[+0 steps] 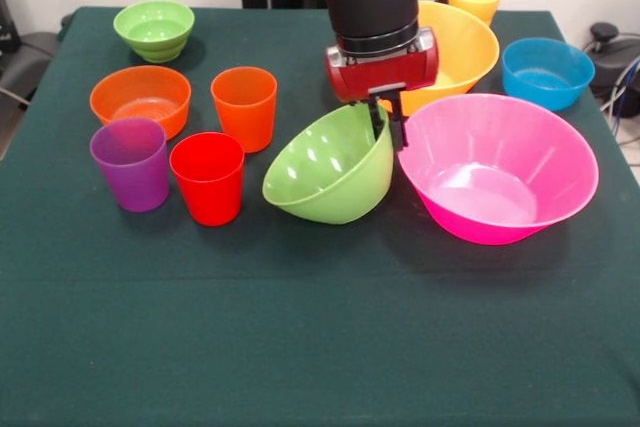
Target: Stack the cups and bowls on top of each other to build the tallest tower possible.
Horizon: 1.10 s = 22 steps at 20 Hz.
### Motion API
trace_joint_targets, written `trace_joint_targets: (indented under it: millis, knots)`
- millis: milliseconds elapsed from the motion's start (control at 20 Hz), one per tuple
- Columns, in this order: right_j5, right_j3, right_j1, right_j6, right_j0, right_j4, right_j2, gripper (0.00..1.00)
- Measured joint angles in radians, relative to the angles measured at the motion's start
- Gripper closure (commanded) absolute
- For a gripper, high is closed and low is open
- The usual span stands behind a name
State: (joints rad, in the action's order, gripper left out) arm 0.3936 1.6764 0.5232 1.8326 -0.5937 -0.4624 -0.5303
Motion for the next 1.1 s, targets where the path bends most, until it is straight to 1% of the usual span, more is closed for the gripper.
trace_joint_targets:
  millis: [150, 450, 500, 1100]
  knots:
    - [-0.001, 0.0, -0.001, 0.0, 0.006, 0.0, 0.0, 1.0]
    - [-0.033, -0.001, -0.014, 0.0, 0.015, 0.0, 0.0, 1.0]
    - [-0.039, -0.002, -0.015, 0.0, 0.015, 0.0, 0.001, 0.0]
    - [-0.072, -0.002, -0.016, 0.0, 0.027, 0.0, 0.009, 0.0]
